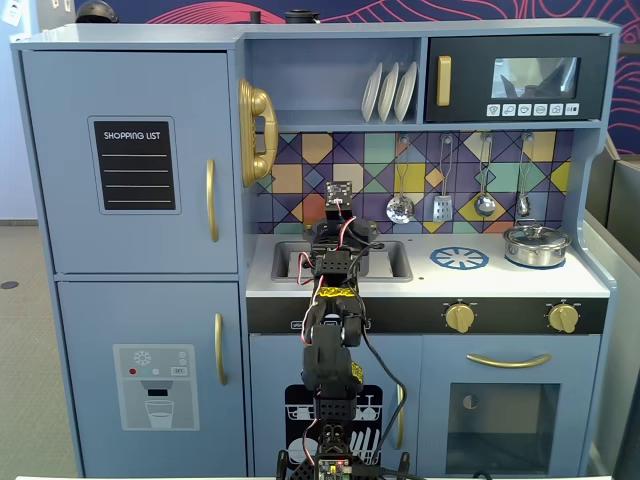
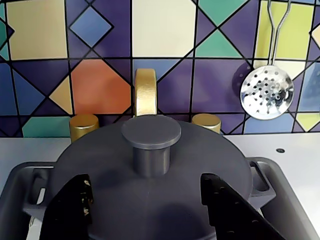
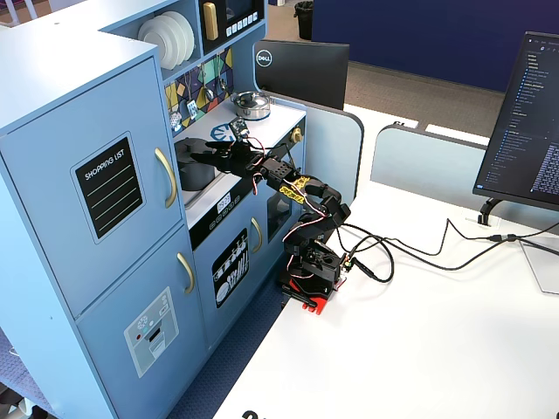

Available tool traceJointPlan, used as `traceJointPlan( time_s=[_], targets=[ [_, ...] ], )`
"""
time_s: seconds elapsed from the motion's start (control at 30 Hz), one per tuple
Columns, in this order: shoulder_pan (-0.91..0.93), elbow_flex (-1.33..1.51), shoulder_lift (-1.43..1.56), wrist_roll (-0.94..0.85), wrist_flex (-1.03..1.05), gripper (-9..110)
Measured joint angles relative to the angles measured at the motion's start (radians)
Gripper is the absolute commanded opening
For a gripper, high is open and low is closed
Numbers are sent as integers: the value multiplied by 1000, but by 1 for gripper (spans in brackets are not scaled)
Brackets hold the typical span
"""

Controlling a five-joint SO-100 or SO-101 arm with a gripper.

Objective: Take off the lid from the gray recipient and place it on the counter

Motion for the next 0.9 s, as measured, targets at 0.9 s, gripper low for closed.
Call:
traceJointPlan(
  time_s=[0.9],
  targets=[
    [-35, -202, -311, -23, -110, 0]
  ],
)
